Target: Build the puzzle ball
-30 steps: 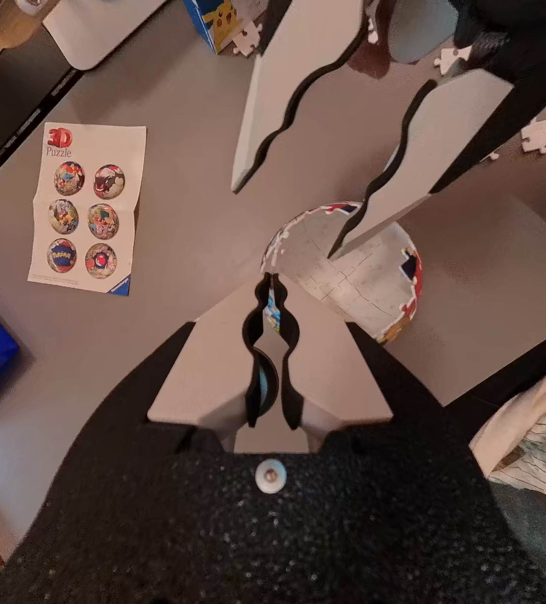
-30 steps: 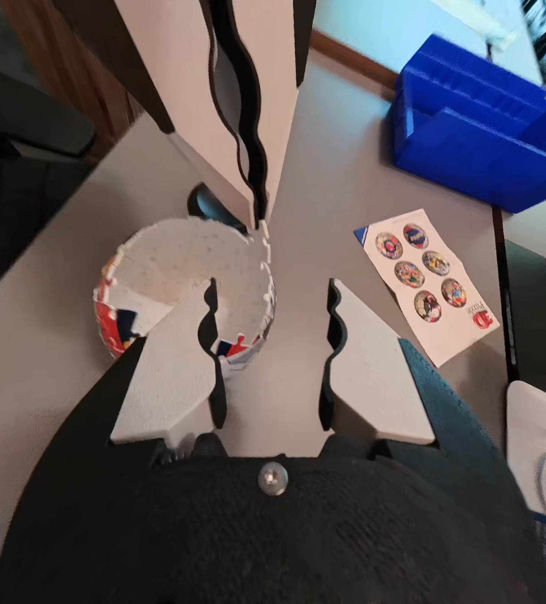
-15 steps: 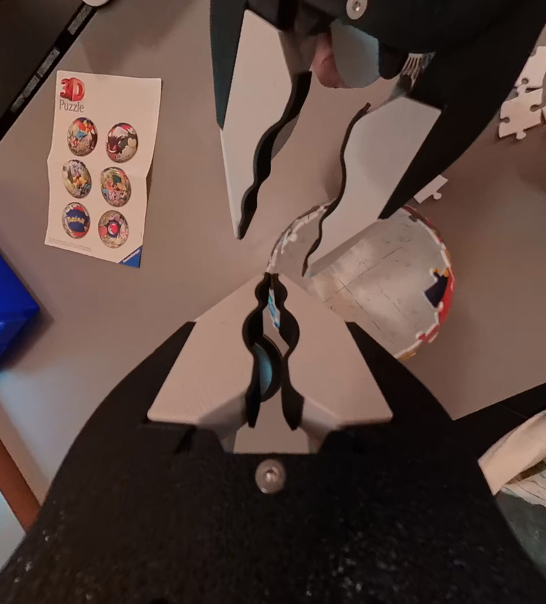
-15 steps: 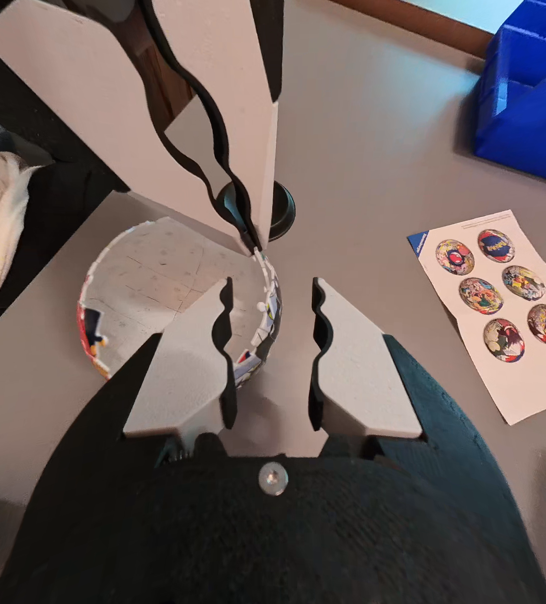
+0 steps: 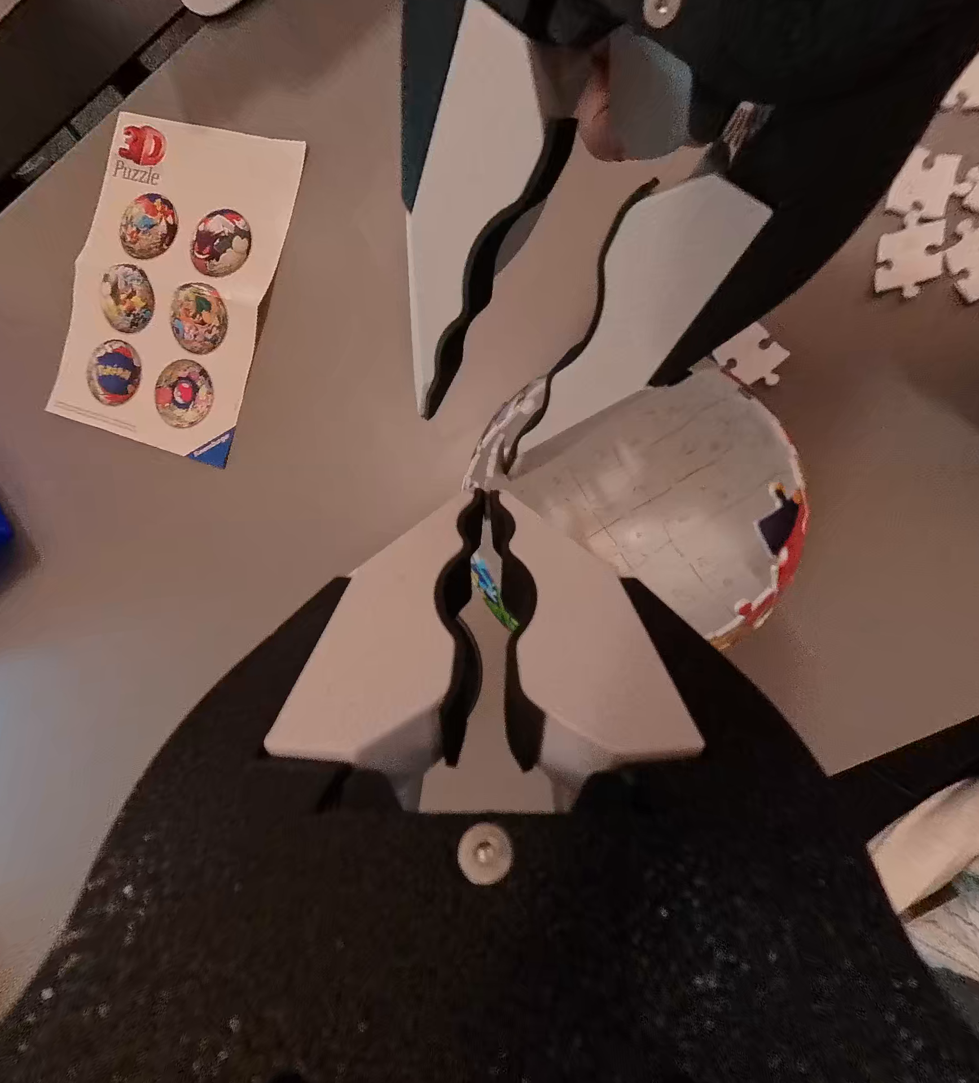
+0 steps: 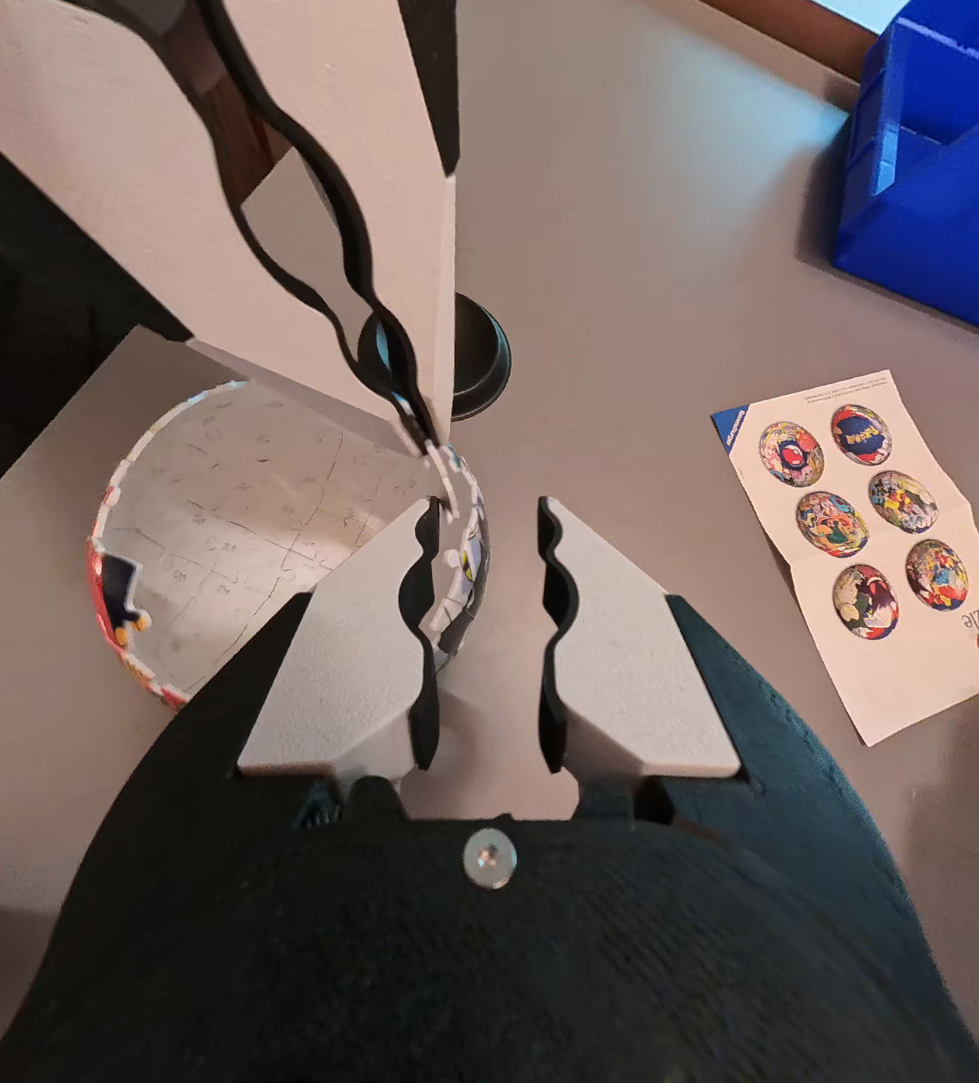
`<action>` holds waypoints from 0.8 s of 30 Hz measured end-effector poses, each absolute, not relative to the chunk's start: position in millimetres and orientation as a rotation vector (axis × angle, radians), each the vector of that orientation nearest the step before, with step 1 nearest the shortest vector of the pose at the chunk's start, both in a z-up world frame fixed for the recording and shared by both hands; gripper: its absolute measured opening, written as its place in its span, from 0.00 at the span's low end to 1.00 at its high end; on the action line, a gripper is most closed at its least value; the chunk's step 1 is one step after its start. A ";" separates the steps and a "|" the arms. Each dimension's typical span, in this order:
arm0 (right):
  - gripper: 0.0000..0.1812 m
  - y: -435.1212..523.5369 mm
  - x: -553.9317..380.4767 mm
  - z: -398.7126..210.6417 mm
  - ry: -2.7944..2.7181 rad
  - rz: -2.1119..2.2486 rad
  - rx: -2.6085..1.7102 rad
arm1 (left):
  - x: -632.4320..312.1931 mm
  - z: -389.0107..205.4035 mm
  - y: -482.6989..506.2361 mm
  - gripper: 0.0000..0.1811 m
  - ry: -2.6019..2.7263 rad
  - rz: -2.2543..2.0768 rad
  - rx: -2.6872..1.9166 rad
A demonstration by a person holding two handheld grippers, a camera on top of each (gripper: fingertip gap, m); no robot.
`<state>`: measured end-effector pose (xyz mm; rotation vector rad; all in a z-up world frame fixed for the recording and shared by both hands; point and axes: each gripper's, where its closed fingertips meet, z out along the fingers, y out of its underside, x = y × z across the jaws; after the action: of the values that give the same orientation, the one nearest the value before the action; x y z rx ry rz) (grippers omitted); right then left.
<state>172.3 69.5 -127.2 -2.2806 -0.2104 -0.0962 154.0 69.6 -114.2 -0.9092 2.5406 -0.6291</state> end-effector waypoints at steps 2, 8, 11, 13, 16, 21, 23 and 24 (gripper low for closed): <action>0.18 70.5 171.3 -121.4 -0.217 -0.118 -2.259 | 153.6 -113.3 69.1 0.00 2.538 -0.690 -0.934; 0.15 70.7 165.6 -104.7 -0.272 -0.150 -2.188 | 158.8 -98.5 72.7 0.00 2.491 -0.862 -0.988; 0.11 67.2 164.9 -96.8 -0.302 -0.187 -2.155 | 158.0 -91.7 70.7 0.00 2.493 -0.967 -0.997; 0.06 67.5 164.6 -92.5 -0.304 -0.188 -2.130 | 157.2 -88.5 69.0 0.00 2.493 -1.019 -0.992; 0.03 68.9 163.9 -91.3 -0.312 -0.176 -2.118 | 158.5 -86.5 70.0 0.00 2.484 -1.034 -0.968; 0.00 65.6 164.7 -81.5 -0.270 -0.136 -2.075 | 161.3 -75.2 66.7 0.02 2.432 -1.135 -0.933; 0.00 63.0 165.1 -72.0 -0.239 -0.111 -2.016 | 162.6 -71.4 67.9 0.09 2.414 -1.168 -0.946; 0.00 62.0 165.9 -66.8 -0.216 -0.095 -1.983 | 164.1 -70.5 69.5 0.11 2.402 -1.175 -0.954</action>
<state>165.9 62.0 -66.8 -1.9831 -0.2162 -0.0947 164.1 69.5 -70.5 -0.9544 2.4017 -1.1750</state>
